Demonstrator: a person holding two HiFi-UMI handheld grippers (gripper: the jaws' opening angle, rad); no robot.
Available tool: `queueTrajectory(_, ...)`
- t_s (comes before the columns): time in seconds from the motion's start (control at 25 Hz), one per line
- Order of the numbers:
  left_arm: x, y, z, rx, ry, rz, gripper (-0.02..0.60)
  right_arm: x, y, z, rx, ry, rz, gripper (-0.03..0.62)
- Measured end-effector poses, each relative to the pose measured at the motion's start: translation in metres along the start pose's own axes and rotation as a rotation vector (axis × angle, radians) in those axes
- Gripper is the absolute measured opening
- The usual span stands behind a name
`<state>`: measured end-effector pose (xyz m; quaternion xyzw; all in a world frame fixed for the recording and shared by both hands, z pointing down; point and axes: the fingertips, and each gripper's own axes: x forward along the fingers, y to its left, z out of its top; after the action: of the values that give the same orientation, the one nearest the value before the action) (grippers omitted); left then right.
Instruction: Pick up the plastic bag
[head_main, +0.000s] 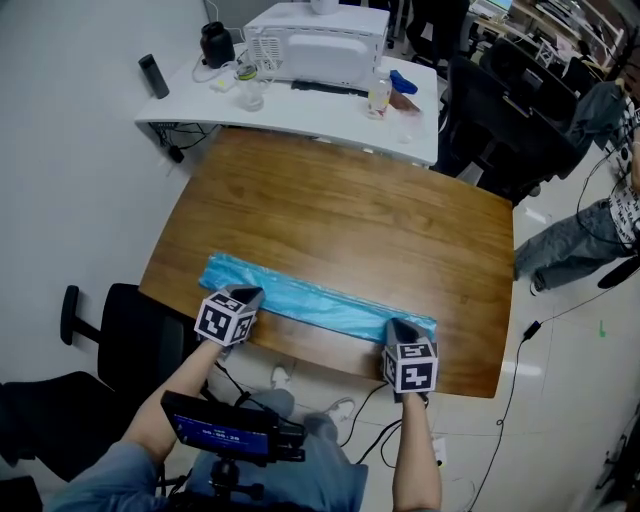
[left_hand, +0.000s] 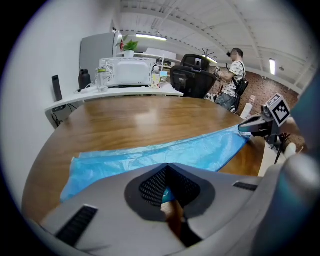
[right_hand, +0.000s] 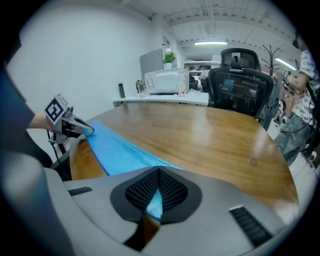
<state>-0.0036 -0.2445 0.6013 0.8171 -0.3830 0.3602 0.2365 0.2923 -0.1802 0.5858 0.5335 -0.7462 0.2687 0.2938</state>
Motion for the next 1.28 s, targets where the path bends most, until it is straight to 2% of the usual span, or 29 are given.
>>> queueTrajectory(0.24, -0.020, -0.015, 0.012, 0.012, -0.067, 0.044, 0.008, -0.019, -0.001, 0.007, 0.025, -0.069, 0.039, 0.000)
queueTrajectory(0.44, -0.044, -0.038, 0.024, 0.017, -0.150, 0.090, 0.008, -0.046, 0.010, 0.024, -0.005, -0.157, 0.108, 0.000)
queueTrajectory(0.72, -0.103, -0.081, 0.057, 0.018, -0.363, 0.137, 0.008, -0.100, 0.036, 0.057, -0.090, -0.305, 0.202, 0.000)
queueTrajectory(0.96, -0.160, -0.126, 0.094, 0.087, -0.578, 0.072, 0.009, -0.150, 0.082, 0.091, -0.115, -0.506, 0.281, 0.000)
queueTrajectory(1.12, -0.208, -0.148, 0.114, 0.164, -0.702, 0.014, 0.009, -0.184, 0.115, 0.107, -0.123, -0.616, 0.269, 0.000)
queueTrajectory(1.28, -0.244, -0.161, 0.114, 0.225, -0.797, -0.024, 0.009, -0.211, 0.151, 0.114, -0.131, -0.690, 0.234, 0.000)
